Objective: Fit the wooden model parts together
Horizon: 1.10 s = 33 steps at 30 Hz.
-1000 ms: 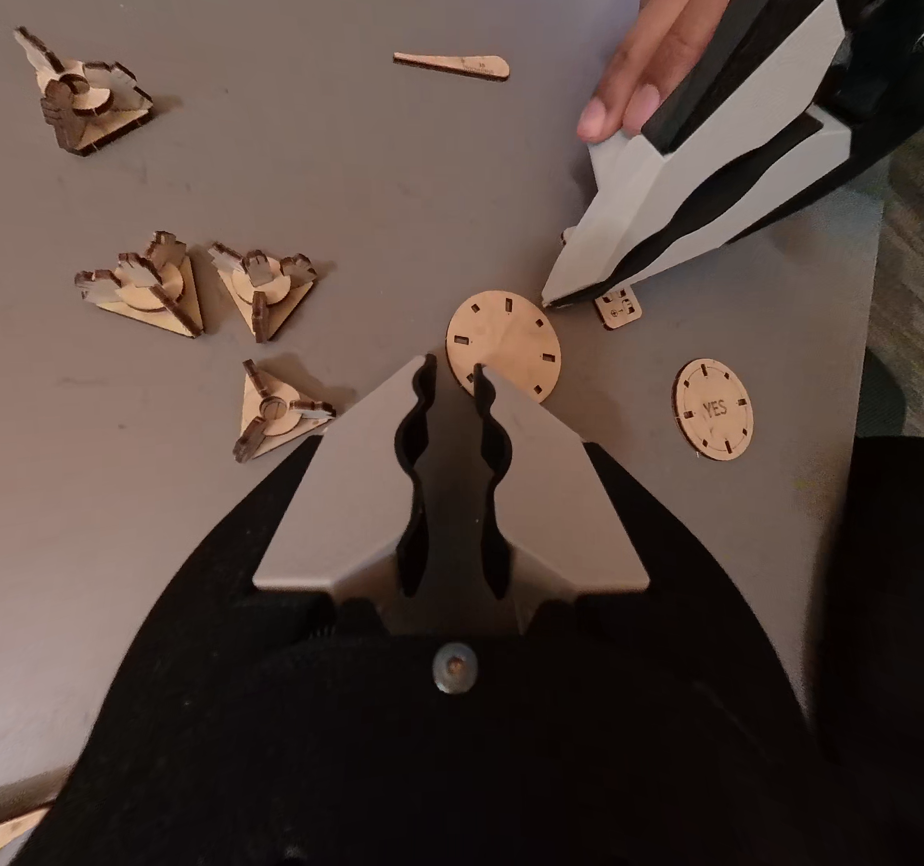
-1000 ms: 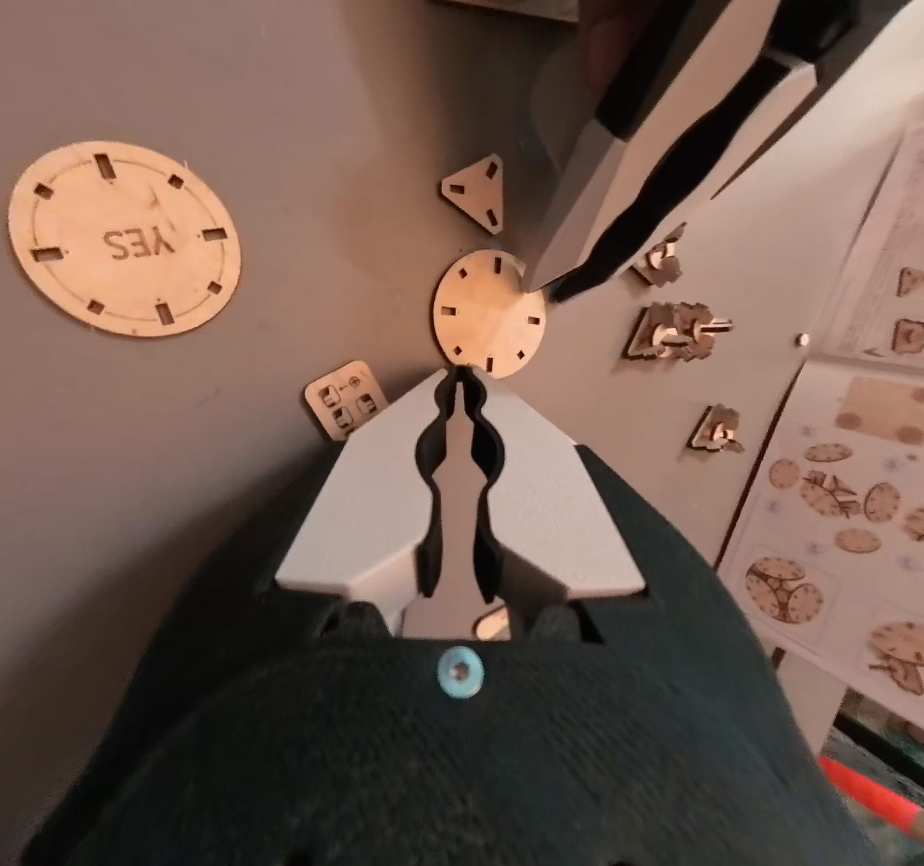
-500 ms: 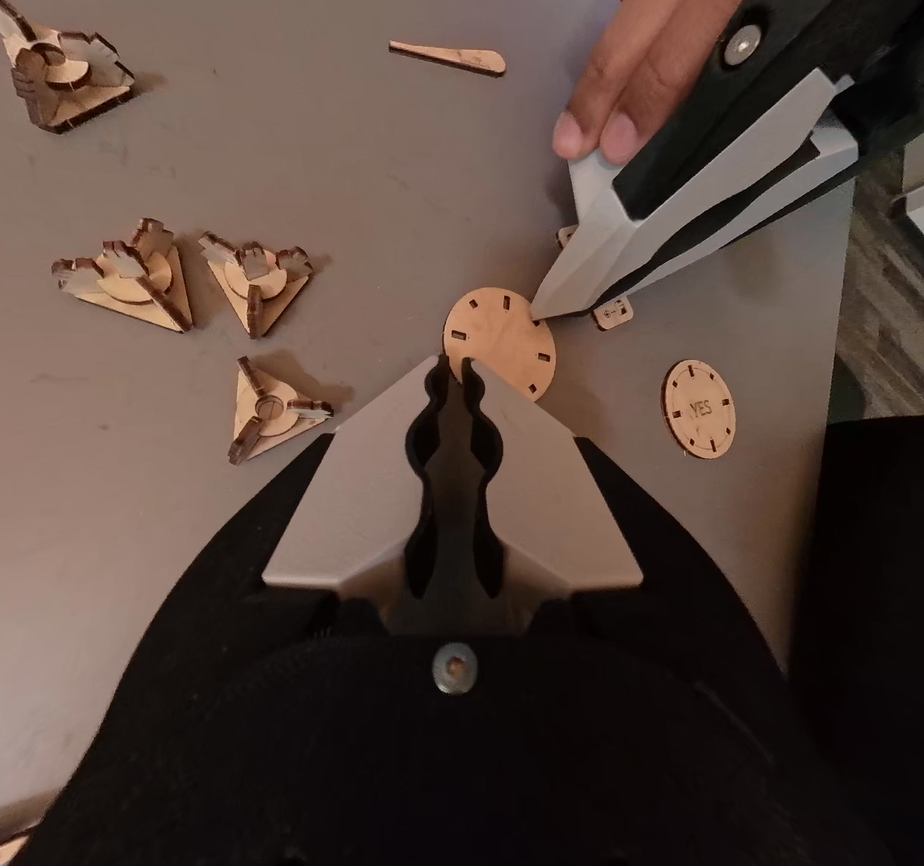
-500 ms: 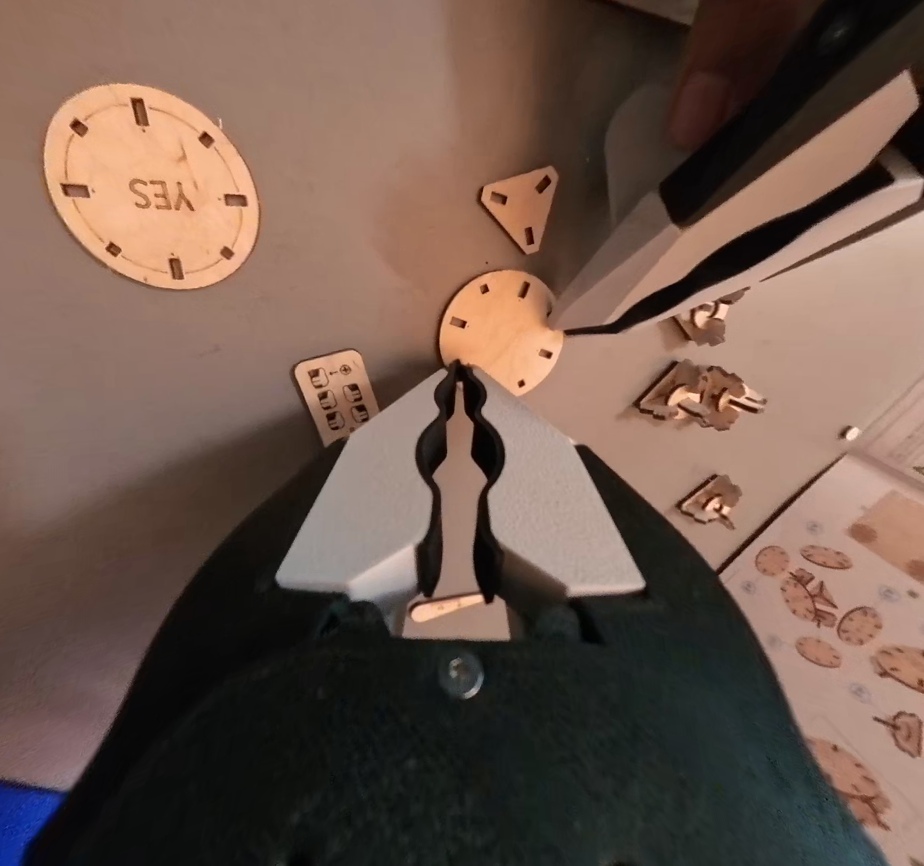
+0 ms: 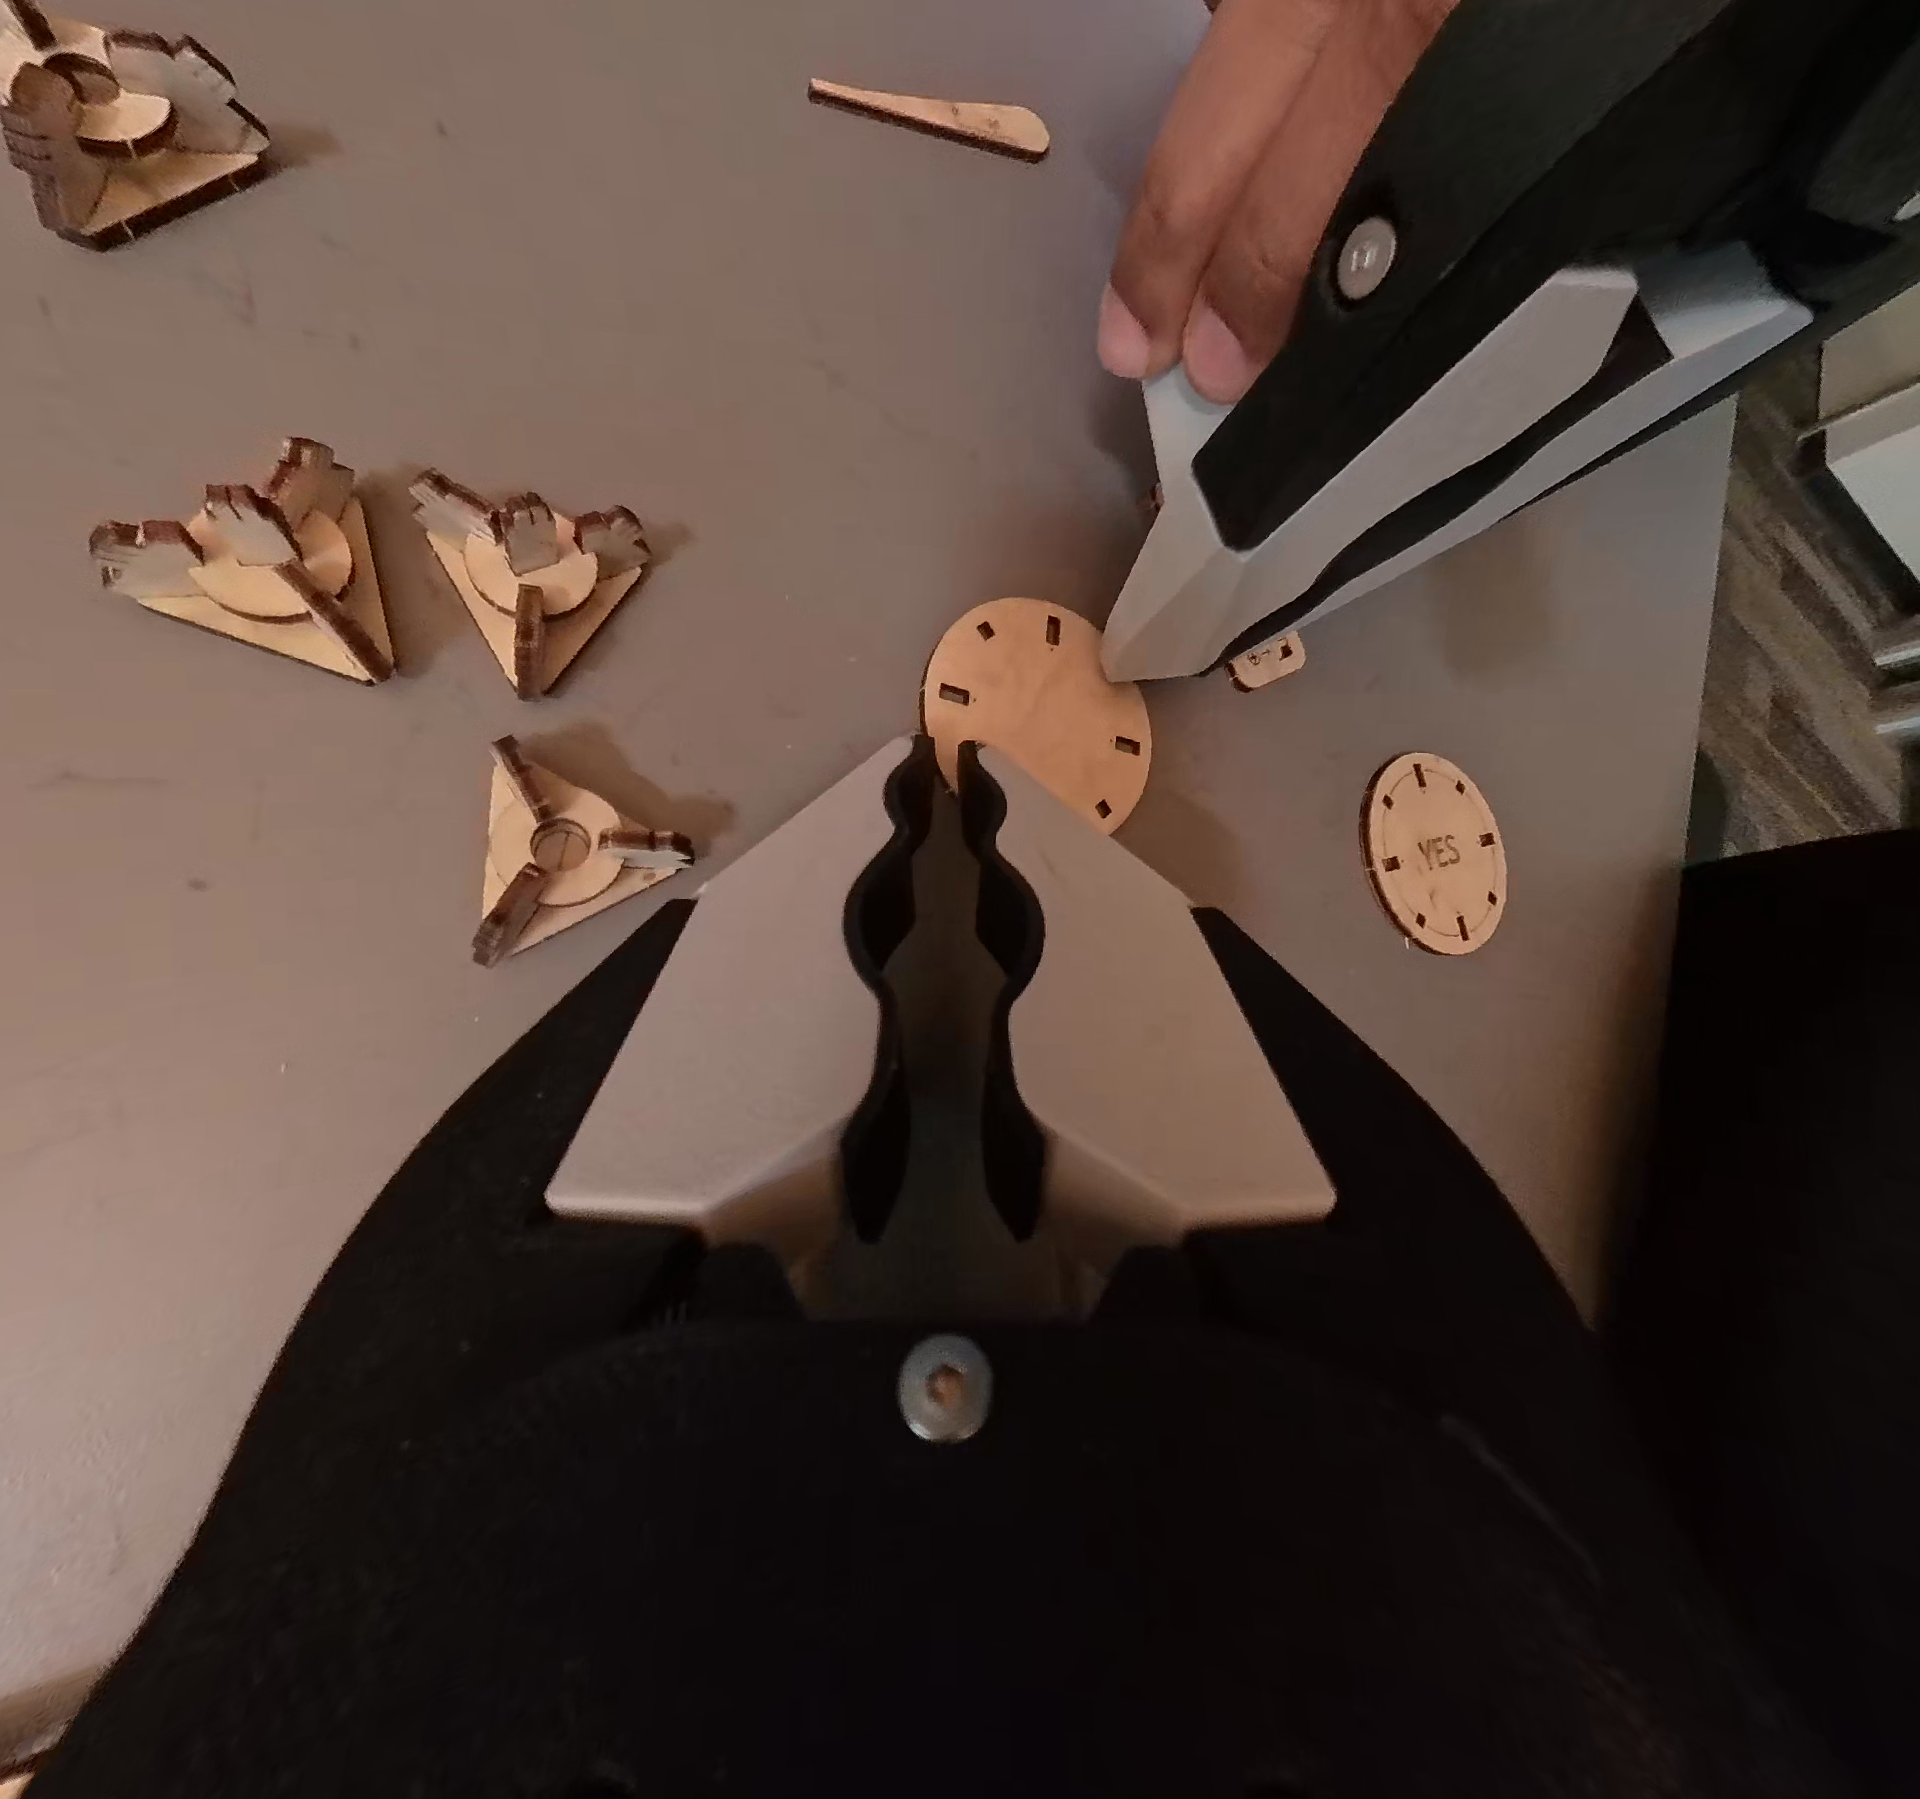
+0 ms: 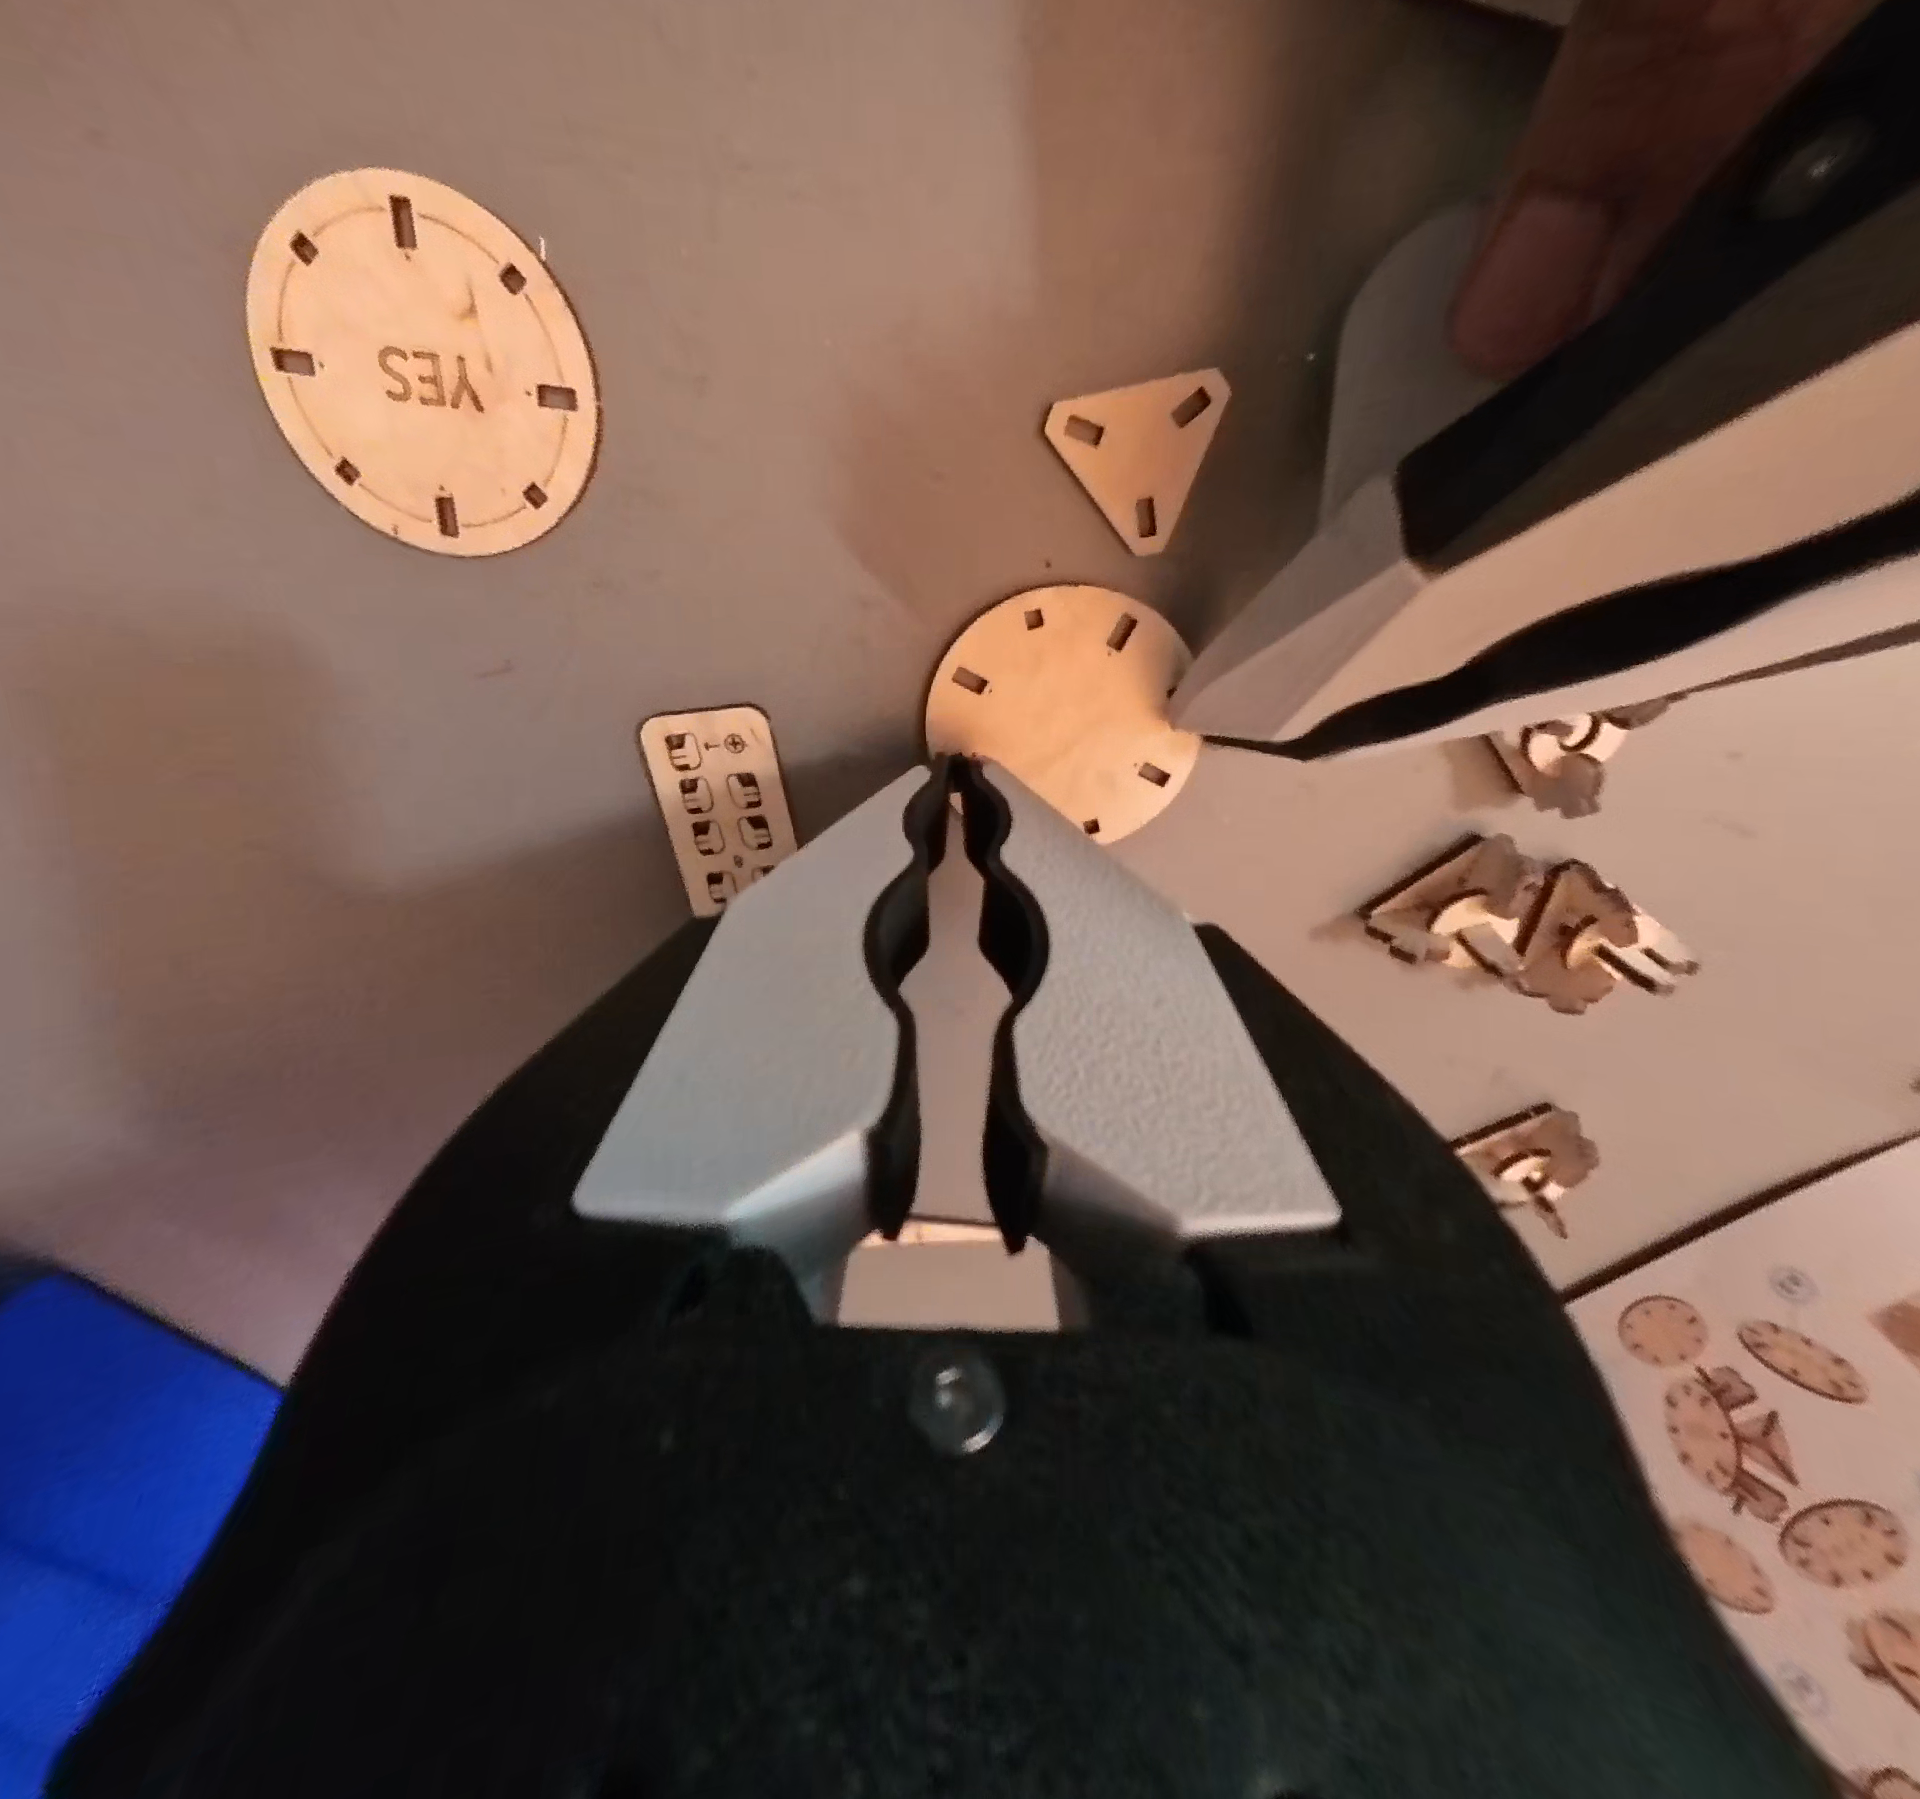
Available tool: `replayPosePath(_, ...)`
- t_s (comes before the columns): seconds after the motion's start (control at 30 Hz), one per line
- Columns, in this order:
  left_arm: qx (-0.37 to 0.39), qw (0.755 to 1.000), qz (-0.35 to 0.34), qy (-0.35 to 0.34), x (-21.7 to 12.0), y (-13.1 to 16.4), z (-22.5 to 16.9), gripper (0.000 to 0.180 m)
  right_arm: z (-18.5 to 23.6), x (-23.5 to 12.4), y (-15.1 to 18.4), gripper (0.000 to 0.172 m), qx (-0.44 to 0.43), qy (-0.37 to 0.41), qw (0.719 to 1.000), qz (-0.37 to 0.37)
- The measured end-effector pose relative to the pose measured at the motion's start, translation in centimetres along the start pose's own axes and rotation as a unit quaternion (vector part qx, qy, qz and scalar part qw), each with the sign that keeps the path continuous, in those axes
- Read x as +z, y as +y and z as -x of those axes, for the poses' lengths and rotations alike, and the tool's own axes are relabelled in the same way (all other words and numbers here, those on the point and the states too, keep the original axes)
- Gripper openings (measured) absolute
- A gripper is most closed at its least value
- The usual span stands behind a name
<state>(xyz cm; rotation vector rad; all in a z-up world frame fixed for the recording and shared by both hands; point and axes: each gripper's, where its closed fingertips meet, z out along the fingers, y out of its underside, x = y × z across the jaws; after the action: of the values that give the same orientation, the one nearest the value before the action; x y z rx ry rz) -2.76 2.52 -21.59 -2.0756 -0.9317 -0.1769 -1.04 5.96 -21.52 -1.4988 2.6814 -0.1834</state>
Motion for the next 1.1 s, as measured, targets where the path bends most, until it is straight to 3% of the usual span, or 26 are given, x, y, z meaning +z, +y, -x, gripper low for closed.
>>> replayPosePath(0.57,-0.005,1.0,0.0,0.005,0.0,-0.01,0.01,0.005,0.24,0.05,0.02,0.0,-0.058,-0.092,0.994,0.024)
replayPosePath(0.73,-0.006,1.0,0.002,0.014,0.06,0.06,-0.18,0.004,0.52,0.1,-0.39,0.0,-0.049,-0.126,0.991,-0.01)
replayPosePath(1.1,-0.004,1.0,0.002,0.012,0.05,0.08,-0.17,0.004,0.46,0.18,-0.27,0.001,-0.017,-0.093,0.996,-0.003)
